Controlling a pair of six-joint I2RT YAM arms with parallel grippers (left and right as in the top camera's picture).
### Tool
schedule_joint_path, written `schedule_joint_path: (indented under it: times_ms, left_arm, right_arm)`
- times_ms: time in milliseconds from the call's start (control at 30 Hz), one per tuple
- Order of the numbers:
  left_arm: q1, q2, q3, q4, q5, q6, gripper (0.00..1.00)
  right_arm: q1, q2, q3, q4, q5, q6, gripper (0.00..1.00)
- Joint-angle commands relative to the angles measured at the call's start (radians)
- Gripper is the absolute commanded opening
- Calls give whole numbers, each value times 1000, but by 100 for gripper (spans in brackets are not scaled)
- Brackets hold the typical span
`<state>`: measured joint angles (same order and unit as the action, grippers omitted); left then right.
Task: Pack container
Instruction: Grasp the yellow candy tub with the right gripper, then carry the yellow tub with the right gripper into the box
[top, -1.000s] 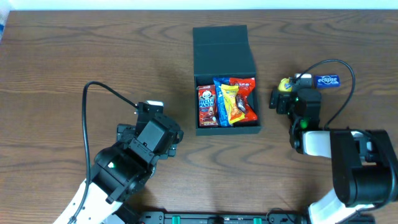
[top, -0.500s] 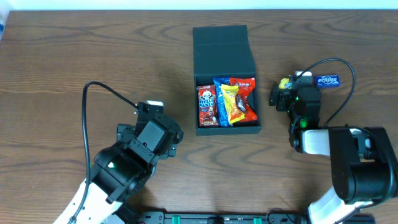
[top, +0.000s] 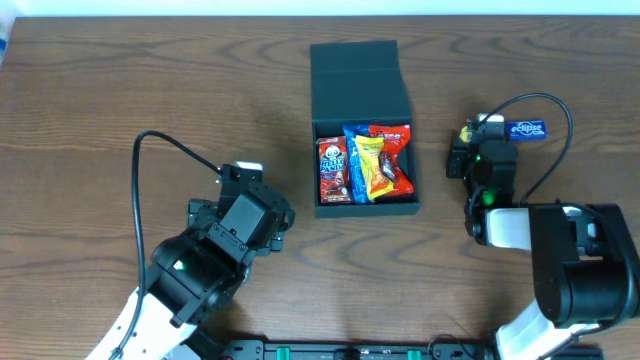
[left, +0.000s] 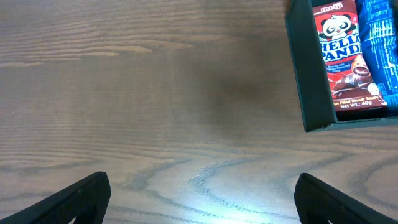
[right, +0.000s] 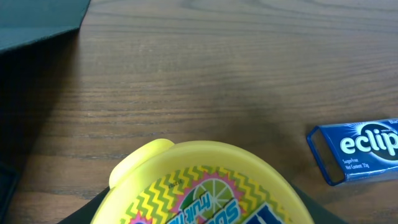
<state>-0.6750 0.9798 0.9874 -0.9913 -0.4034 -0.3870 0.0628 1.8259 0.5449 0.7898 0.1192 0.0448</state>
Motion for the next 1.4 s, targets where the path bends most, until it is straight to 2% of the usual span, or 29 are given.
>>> schedule_joint_path:
  times_ms: [0,67,200,367,600,767,1000,1367]
  left_arm:
    - [3,1,-4,-3,-14,14,95]
    - [3,1,-4,-3,-14,14,95]
    - [3,1,-4,-3,-14,14,95]
    - [3,1,-4,-3,-14,14,95]
    - [3,1,-4,-3,-14,14,96]
    - [3,1,-4,-3,-14,14,95]
    - [3,1,-4,-3,-14,14,95]
    - [3,1,-4,-3,-14,14,95]
  right_arm:
    - [-6,7,11,-1,15,-2,38]
    - [-6,7,11,-1,15,-2,37]
    - [-6,7,11,-2,15,-2,27]
    - [-3,7,11,-10,15,-2,22]
    - [-2,-9,11,-41,11,6,9]
    - [10,-79,11,-100,11,7,8]
    - [25,-251,11,-275,11,11,1]
    - [94,-609,12,-652,10,40,1]
